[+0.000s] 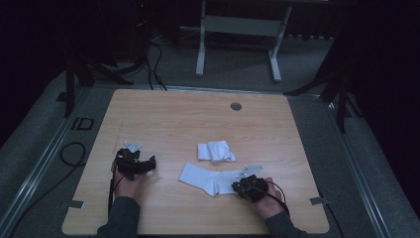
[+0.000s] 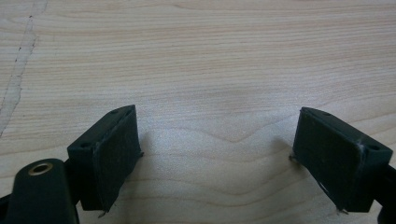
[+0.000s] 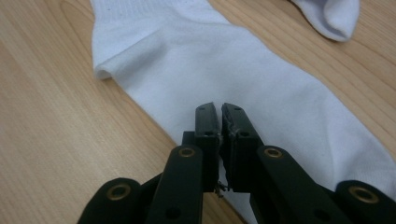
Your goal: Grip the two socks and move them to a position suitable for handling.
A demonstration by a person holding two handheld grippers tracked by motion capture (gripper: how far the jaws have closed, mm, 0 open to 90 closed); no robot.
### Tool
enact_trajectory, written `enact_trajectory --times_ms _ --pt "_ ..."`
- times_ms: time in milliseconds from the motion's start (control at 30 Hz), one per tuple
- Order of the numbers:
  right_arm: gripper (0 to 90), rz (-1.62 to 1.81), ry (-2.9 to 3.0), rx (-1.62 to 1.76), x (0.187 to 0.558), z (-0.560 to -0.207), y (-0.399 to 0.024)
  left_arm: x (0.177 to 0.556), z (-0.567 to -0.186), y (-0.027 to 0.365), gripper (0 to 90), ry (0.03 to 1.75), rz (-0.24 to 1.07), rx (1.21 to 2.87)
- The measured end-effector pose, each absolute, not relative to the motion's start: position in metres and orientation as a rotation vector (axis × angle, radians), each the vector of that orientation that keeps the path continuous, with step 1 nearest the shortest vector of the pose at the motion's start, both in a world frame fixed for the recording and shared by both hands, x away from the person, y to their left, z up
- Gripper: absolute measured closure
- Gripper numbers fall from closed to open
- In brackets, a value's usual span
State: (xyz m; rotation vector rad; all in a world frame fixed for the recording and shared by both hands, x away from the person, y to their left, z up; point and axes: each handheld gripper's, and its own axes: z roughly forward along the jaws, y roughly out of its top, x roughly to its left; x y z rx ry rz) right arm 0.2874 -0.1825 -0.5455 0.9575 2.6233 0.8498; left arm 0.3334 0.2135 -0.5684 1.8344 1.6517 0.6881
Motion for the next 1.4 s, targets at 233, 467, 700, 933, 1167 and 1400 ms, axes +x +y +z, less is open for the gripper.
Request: enact_trajectory --times_ms 233,467,700,933,1167,1400 --pt "82.8 0.908 2.562 0.959 0.307 -0.526 -0.179 0.333 -0.568 0.213 14.4 1.652 0.688 1.835" --pt "81.5 0.922 2.519 0.987 0.330 -0.521 -0.169 0.333 -0.568 0.213 14.5 1.652 0.688 1.832" --pt "78.6 0.903 2.493 0.988 0.355 -0.519 -0.154 0.333 -0.568 0.213 14.5 1.652 0.689 1.832" --pt "76.0 0.889 2.474 1.049 0.381 -0.521 -0.149 0.333 -0.568 0.213 14.5 1.652 0.688 1.833" --pt "71.3 0.874 2.476 1.082 0.405 -0.522 -0.143 0.333 -0.568 0.213 14.5 1.652 0.687 1.833" --pt "64.1 0.846 2.501 1.131 0.422 -0.528 -0.137 0.333 -0.568 0.213 14.5 1.652 0.688 1.834"
